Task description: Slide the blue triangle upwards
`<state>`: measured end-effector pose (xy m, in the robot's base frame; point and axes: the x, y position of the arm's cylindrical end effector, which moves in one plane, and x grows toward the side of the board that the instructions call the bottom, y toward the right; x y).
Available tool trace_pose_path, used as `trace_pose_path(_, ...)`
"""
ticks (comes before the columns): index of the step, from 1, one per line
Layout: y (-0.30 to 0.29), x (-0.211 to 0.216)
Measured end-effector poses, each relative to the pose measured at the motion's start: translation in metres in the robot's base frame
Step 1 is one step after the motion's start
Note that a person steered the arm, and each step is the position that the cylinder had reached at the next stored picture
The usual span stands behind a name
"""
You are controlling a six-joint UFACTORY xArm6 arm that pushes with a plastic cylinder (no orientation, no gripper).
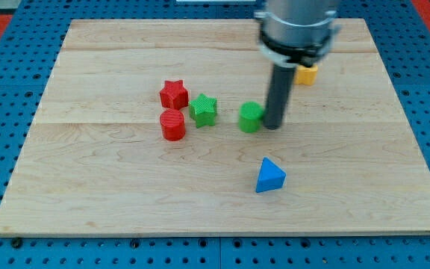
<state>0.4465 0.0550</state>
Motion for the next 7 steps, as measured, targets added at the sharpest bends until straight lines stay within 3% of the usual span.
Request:
trace_pose_path(1,-0.072,0.003)
trace_pose_path(2,-0.066,0.027)
trace_pose_path(3,-0.067,0.089)
trace_pose_path(4,-0.02,0.133)
trace_pose_path(5,0.02,0.106)
trace_pose_path(7,0.046,0.007)
